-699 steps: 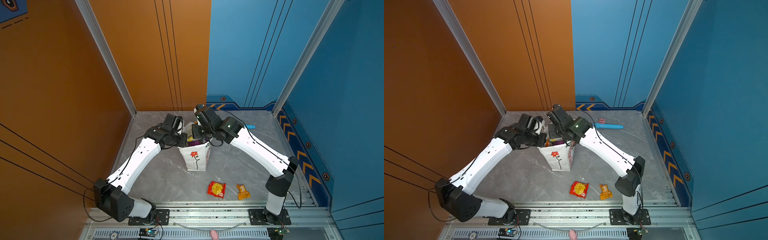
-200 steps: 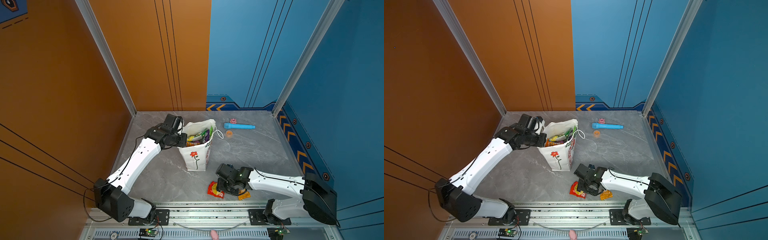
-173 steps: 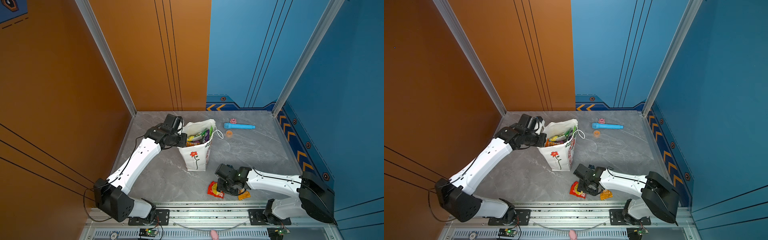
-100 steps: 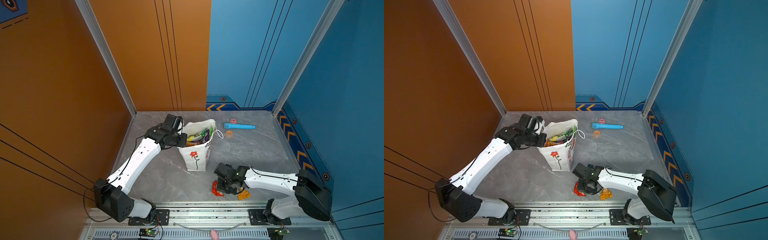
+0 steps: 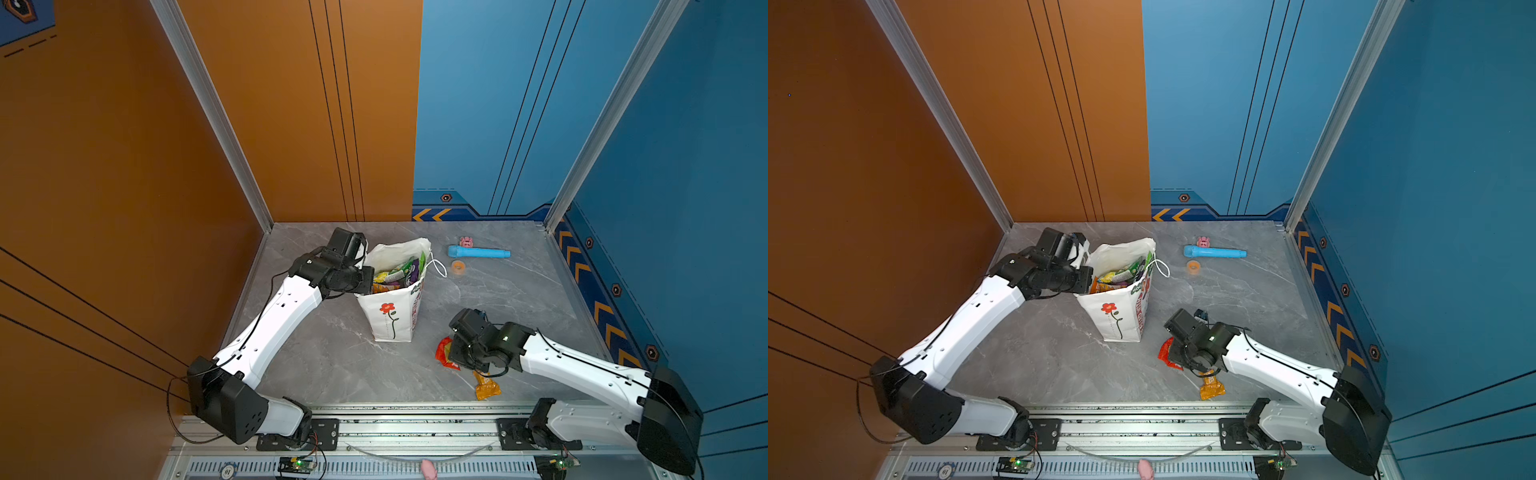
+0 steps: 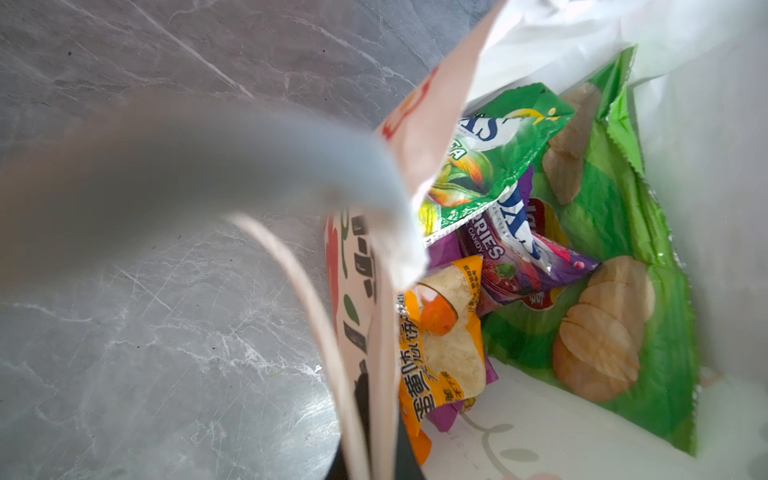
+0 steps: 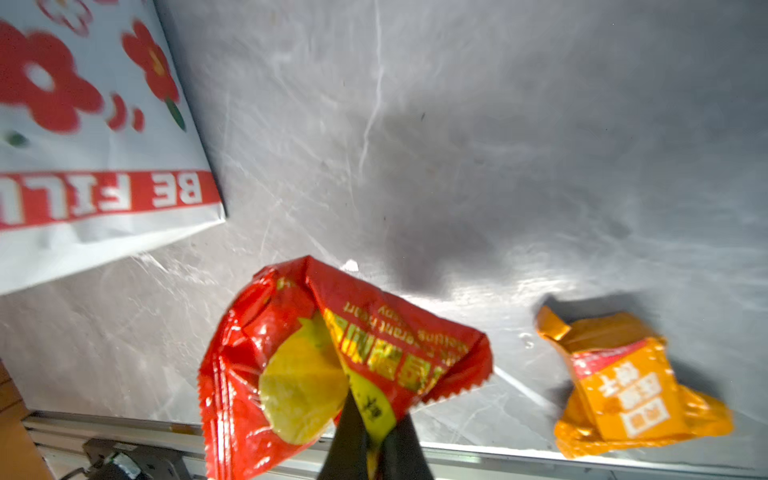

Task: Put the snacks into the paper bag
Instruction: 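Carry the red packet over the paper bag with the right gripper, then lower the red packet into the paper bag and open the right gripper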

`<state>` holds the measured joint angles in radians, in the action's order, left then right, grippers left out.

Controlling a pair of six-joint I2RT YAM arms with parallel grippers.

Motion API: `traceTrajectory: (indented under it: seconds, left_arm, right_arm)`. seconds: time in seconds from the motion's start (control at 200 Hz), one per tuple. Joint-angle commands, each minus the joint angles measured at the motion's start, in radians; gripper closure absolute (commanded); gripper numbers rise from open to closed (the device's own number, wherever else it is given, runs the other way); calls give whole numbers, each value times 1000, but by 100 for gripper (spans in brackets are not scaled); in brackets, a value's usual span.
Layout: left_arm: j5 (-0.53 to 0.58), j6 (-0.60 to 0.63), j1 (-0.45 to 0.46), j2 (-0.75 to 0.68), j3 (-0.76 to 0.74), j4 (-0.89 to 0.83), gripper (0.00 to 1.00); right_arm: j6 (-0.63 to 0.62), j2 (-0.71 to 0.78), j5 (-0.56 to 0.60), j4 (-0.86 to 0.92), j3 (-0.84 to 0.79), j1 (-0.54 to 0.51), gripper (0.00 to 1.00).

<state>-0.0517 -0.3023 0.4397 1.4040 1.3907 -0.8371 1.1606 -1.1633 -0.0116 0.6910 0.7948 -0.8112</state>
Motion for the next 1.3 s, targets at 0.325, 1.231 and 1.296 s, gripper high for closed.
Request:
traceTrajectory:
  seconds: [0.325, 1.231, 1.296]
  left_arm:
    - [27, 20, 4, -41, 11, 89, 100]
    - [38, 27, 10, -54, 8, 89, 100]
    - [38, 28, 9, -56, 8, 89, 100]
  right_arm:
    - [-301, 21, 120, 155, 491, 214, 96]
    - [-659, -693, 147, 408, 1412, -35, 95]
    - [-662, -719, 138, 417, 1417, -38, 95]
